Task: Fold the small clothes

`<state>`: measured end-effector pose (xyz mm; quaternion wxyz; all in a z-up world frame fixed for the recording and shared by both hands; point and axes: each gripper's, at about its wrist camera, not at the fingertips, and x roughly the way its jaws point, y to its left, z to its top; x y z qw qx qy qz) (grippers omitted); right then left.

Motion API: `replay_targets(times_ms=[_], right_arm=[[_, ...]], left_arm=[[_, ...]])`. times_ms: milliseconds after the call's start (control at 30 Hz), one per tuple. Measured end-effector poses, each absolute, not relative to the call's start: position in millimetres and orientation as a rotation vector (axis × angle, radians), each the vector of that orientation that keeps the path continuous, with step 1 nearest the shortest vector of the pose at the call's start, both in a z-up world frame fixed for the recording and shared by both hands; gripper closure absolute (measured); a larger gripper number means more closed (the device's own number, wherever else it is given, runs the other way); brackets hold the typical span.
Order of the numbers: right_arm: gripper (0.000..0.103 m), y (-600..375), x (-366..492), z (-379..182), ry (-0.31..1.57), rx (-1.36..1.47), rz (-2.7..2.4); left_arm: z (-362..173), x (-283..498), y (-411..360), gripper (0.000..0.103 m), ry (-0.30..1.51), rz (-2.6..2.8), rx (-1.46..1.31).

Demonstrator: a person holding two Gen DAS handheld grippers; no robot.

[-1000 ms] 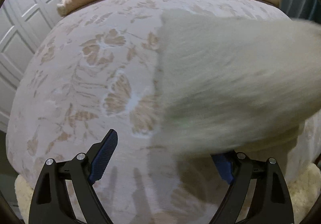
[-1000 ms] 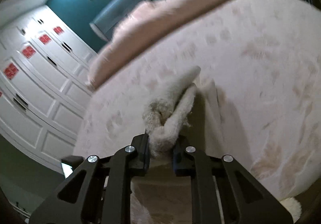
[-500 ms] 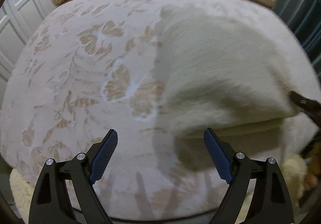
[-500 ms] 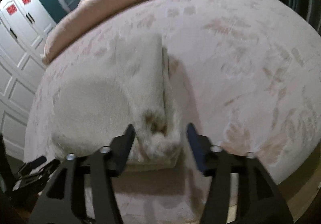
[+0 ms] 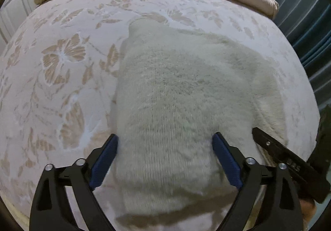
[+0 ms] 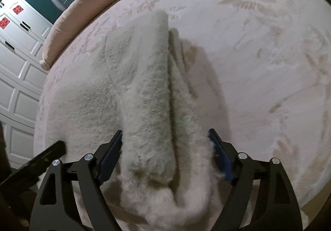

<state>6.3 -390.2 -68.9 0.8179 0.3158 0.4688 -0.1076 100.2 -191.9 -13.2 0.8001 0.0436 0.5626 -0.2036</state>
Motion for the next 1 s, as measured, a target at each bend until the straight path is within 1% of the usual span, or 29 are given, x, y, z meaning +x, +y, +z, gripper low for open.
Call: replay_targets(times_ms=[33,100,267,533,633,700,767,800,833,867,900,933,1000], right_arm=[[0.023,-389.8,7.4,-70.5,0.997,0.677,-0.226],[0.019,-389.5,10.4,-73.2,0.993,0.681,-0.221],[0.015,-388.0,17.1,-76.1,0.985,0.667,-0.218],[0.009,-385.6,29.1,-80.9,0.953,0.645,-0.219],[0.008,-387.0,32.2,-82.4,0.943,0.649,-0.215],[0.010,-388.4,34.7,-81.7,0.942,0.660,-0.198],[0.040,-390.3,35.1,-79.1,0.938,0.697,-0.148],[0.046,-393.5,33.3,-77.3,0.941,0.749,-0.123],[0.060,-395.8,31.5,-73.9,0.938,0.769,-0.113],[0.067,-398.0,26.8,-68.5,0.928,0.792,-0.089],[0.069,-399.2,22.5,-64.1,0.918,0.812,-0.069],[0.070,-399.4,14.4,-57.1,0.900,0.836,-0.039],[0.070,-394.2,-3.2,-44.5,0.887,0.830,-0.019]], left_arm=[[-17.2,102.9,-192.6,0.010,1.209,-0.431,0.094],[-25.8,108.4,-193.2,0.005,1.227,-0.422,0.074],[-43.5,122.7,-187.5,0.005,1.297,-0.428,-0.067],[-52.0,130.8,-191.2,0.005,1.293,-0.446,-0.088],[-54.1,133.8,-190.1,0.005,1.295,-0.457,-0.099],[-53.1,134.3,-188.8,0.005,1.301,-0.468,-0.107],[-50.3,134.0,-185.5,0.006,1.321,-0.491,-0.132],[-48.1,134.0,-183.4,0.008,1.327,-0.500,-0.145],[-44.3,132.0,-181.0,0.015,1.328,-0.514,-0.156],[-40.3,129.4,-179.6,0.022,1.326,-0.530,-0.155],[-34.2,125.2,-177.6,0.025,1.322,-0.555,-0.143],[-28.7,121.0,-175.8,0.031,1.320,-0.575,-0.136],[-20.3,107.8,-168.4,0.035,1.346,-0.632,-0.153]])
